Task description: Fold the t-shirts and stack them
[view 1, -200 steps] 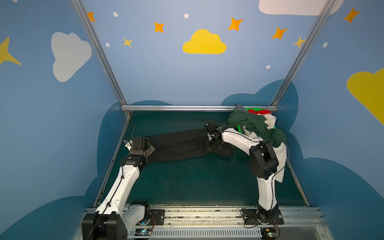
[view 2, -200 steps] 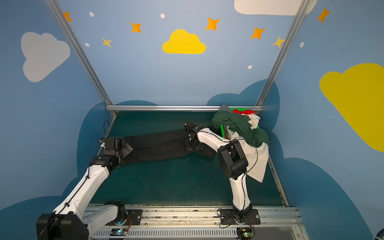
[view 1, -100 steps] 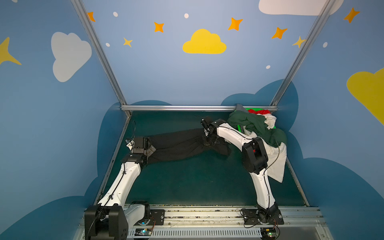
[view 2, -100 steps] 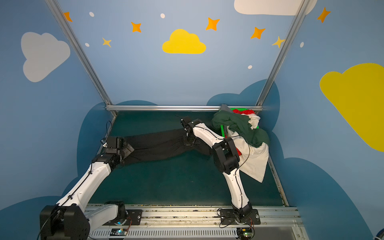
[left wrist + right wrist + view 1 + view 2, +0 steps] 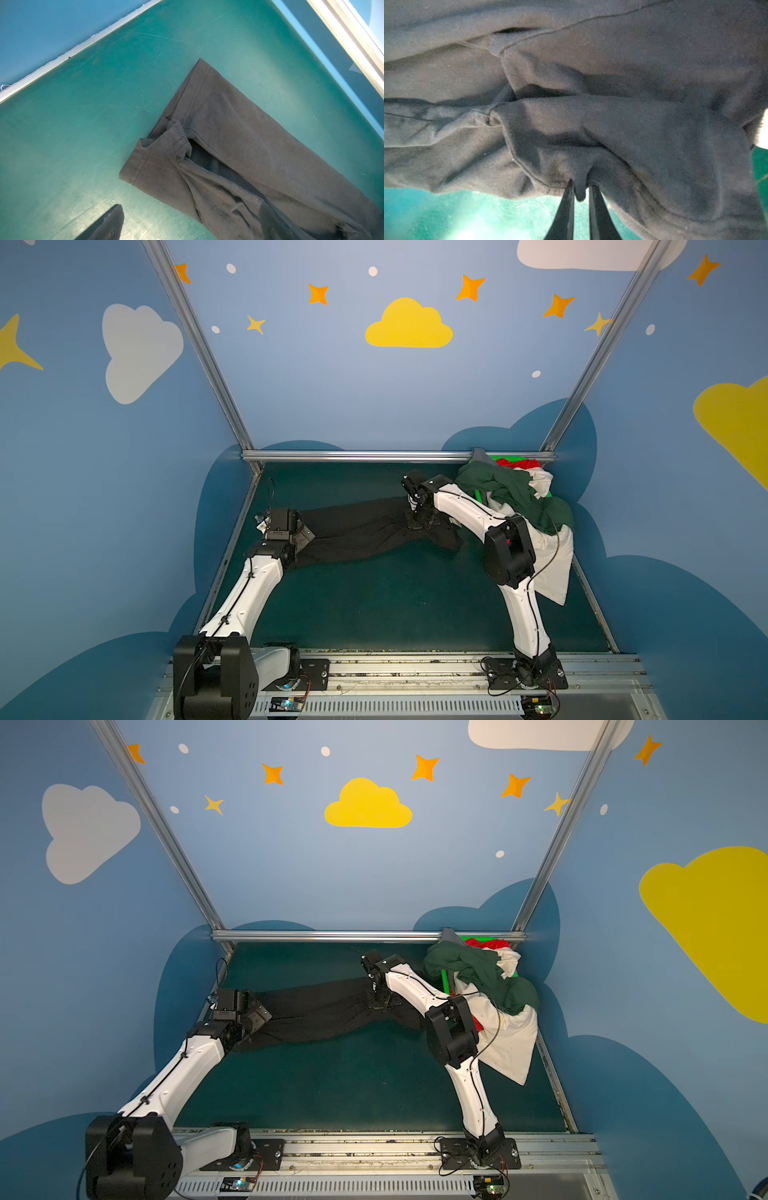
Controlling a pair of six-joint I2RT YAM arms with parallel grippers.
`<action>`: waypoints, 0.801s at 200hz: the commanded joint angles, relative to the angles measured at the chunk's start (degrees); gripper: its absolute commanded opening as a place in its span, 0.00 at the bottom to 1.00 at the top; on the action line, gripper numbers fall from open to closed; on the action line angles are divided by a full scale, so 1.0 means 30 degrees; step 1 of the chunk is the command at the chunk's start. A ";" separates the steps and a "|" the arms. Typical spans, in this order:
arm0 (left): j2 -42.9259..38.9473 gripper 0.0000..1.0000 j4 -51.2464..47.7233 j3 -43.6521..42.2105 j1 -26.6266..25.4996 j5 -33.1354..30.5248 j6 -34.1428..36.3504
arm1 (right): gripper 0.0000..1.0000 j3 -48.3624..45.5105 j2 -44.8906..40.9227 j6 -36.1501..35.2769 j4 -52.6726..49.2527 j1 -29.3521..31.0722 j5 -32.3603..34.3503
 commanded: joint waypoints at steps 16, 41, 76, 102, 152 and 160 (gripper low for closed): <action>-0.0257 1.00 -0.0162 0.0217 0.0068 0.0044 0.0093 | 0.25 0.0183 -0.0061 0.0004 -0.0189 0.0076 -0.0461; -0.0055 1.00 -0.0233 0.0371 0.0073 0.0230 0.0102 | 0.32 0.0214 -0.0050 0.0132 0.0070 0.0076 -0.0682; -0.0130 1.00 -0.0374 0.0278 0.0072 0.0078 0.0062 | 0.30 0.0430 0.0336 0.0337 0.0150 0.0105 -0.1142; -0.0359 1.00 -0.0428 0.0247 0.0098 -0.0054 0.0062 | 0.29 0.0553 0.0164 0.0488 0.0208 0.0235 -0.1373; -0.0264 1.00 -0.0506 0.0189 0.0103 0.0055 -0.0116 | 0.30 0.0847 0.0055 0.0400 0.0152 0.0486 -0.2704; -0.0235 1.00 -0.0484 0.0178 0.0116 0.0048 -0.0172 | 0.30 0.0942 0.0163 0.0353 0.0166 0.0486 -0.2696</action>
